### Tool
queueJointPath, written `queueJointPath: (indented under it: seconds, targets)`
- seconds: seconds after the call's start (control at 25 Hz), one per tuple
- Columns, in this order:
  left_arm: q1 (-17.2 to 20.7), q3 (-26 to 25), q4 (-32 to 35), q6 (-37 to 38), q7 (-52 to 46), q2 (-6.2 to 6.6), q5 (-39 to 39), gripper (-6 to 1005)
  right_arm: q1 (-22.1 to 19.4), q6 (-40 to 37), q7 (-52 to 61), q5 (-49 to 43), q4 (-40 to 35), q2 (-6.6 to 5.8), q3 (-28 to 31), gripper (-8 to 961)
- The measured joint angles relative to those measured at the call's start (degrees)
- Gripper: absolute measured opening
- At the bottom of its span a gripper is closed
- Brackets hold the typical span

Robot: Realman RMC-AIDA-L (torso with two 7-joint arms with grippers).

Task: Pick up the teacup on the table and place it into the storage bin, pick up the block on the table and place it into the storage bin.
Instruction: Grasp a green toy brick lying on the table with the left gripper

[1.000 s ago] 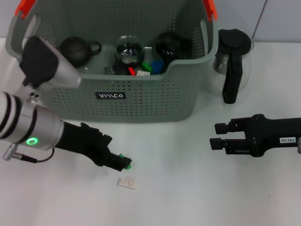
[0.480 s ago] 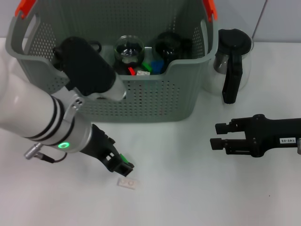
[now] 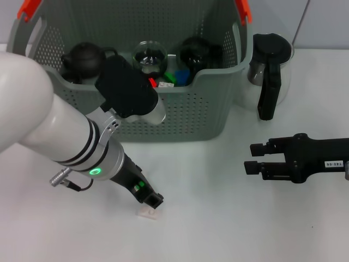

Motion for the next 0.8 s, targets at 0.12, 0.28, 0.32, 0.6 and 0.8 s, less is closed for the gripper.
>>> queueJointPath:
  seconds: [0.12, 0.28, 0.32, 0.6, 0.8]
  targets:
    - [-0.8, 0.2, -1.4, -1.2, -1.9, 0.0, 1.2, 803, -0.1, 0.0, 0.0, 0.0, 0.0, 0.0, 0.0, 584]
    - [-1.7, 0.7, -2.8, -1.7, -3.4, 0.02, 2.2, 769, -0.2, 0.0, 0.0, 0.0, 0.0, -0.07, 0.0, 584]
    - [-2.0, 0.8, -3.2, -1.8, -3.8, 0.03, 2.6, 752, -0.2, 0.0, 0.0, 0.0, 0.0, -0.08, 0.0, 584]
    - [-3.8, 3.2, -5.6, -2.4, -6.1, 0.0, 4.6, 721, -0.2, 0.0, 0.0, 0.0, 0.0, -0.09, 0.0, 584]
    - [-3.9, 3.6, -6.0, -2.7, -6.2, 0.0, 5.1, 721, -0.3, -0.1, 0.0, 0.0, 0.0, -0.09, 0.0, 584]
